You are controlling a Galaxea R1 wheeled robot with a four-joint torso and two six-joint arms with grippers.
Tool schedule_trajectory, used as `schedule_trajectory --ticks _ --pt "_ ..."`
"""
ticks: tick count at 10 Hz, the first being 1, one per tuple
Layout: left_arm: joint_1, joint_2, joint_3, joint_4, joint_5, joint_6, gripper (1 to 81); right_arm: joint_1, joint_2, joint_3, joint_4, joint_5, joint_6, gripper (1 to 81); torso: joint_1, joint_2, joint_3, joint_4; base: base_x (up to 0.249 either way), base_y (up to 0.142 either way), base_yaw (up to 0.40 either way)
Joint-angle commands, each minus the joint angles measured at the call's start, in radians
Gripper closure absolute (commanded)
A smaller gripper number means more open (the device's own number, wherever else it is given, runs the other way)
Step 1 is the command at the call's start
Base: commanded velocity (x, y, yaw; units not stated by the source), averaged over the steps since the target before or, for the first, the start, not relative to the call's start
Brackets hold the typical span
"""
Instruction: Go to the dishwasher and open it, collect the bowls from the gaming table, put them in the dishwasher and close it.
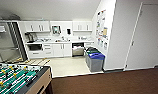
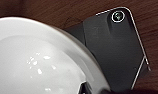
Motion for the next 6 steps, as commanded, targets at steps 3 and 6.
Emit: schedule_trajectory --ticks 3,6 --pt "-0.053 -0.006 0.001 -0.005 0.028 0.000 81.1 0.052 -0.003 0.005 -0.019 -0.017 -0.004 81.1 0.000 0.000 0.000 0.000 0.151 0.000 0.000" --pt "-0.053 -0.007 0.001 -0.005 0.028 0.000 81.1 0.052 -0.002 0.001 -0.019 -0.017 -0.006 81.1 0.000 0.000 0.000 0.000 0.151 0.000 0.000"
